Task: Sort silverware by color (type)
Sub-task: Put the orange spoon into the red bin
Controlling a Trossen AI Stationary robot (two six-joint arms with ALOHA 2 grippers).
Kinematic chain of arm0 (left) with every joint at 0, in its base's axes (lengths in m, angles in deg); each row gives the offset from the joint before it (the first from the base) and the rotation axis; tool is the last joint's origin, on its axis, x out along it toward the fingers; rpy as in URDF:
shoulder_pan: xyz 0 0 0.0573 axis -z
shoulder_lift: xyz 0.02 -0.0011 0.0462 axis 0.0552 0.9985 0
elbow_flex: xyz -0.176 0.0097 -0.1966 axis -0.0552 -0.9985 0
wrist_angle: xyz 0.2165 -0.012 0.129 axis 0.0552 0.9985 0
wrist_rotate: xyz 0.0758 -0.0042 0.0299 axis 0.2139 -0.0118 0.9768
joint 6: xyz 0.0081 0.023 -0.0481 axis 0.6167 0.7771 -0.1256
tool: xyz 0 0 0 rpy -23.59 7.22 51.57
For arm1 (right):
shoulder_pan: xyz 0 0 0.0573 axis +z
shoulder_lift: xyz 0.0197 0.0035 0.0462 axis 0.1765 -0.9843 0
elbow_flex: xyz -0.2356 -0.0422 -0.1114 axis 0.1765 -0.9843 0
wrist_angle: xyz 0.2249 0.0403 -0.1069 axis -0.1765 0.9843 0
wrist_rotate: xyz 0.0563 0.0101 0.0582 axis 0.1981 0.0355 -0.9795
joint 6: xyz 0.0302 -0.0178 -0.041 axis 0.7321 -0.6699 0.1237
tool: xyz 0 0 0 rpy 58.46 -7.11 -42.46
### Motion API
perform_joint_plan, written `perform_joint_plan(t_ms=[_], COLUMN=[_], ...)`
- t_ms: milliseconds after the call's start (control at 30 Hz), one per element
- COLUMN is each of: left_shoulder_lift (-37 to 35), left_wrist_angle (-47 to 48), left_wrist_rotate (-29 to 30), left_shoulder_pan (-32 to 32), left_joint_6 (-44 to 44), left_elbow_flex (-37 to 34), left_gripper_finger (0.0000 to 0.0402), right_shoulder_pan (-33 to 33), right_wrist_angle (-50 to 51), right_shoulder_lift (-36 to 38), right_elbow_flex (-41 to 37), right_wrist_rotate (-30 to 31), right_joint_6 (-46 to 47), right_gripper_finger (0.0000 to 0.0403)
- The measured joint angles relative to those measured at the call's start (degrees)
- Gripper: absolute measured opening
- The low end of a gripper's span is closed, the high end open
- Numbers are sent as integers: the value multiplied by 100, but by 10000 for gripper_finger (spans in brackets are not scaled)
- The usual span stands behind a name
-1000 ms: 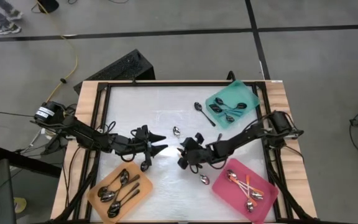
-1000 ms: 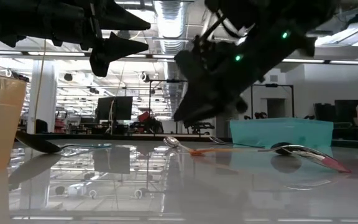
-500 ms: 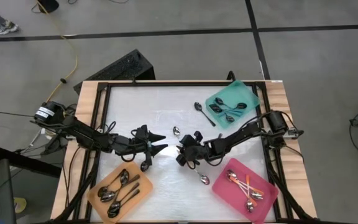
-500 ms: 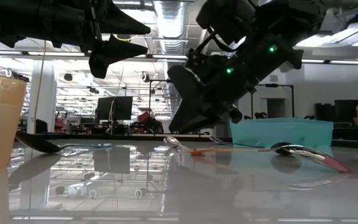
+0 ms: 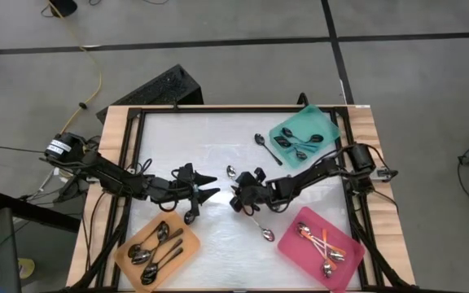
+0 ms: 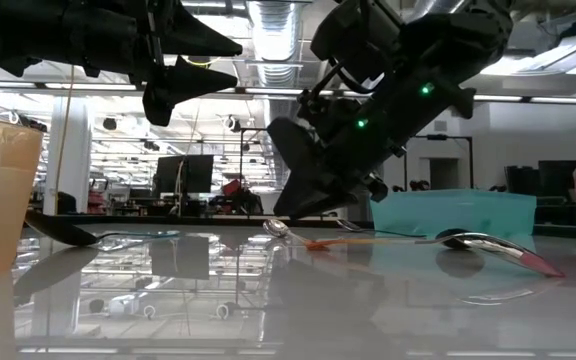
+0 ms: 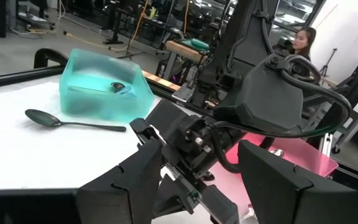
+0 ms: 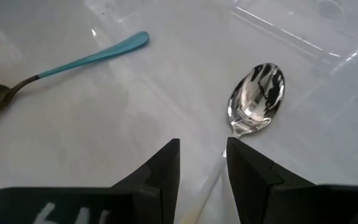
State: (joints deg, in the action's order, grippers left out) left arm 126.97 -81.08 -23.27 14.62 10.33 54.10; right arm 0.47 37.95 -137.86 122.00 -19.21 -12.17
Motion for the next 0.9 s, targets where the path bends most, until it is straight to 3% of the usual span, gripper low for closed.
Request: perform_joint_plan(t_ms=[633,900], left_shoulder_lift=[-2,-2], left_wrist_angle=[52,96], left_wrist_rotate=[2,2], left_shoulder_pan=[1,0], left_joint_6=[-56,-151], left_elbow_flex=[0,0], left_gripper_finger=[197,197], right_shoulder_pan=[-15,-31], right_wrist_angle=[-300,-166], right_shoulder_lift=[-522,-525], right_elbow_flex=[31,28], right_wrist_rotate=[20,-17], right_joint_6=[137,343], right_gripper_finger=[134,51])
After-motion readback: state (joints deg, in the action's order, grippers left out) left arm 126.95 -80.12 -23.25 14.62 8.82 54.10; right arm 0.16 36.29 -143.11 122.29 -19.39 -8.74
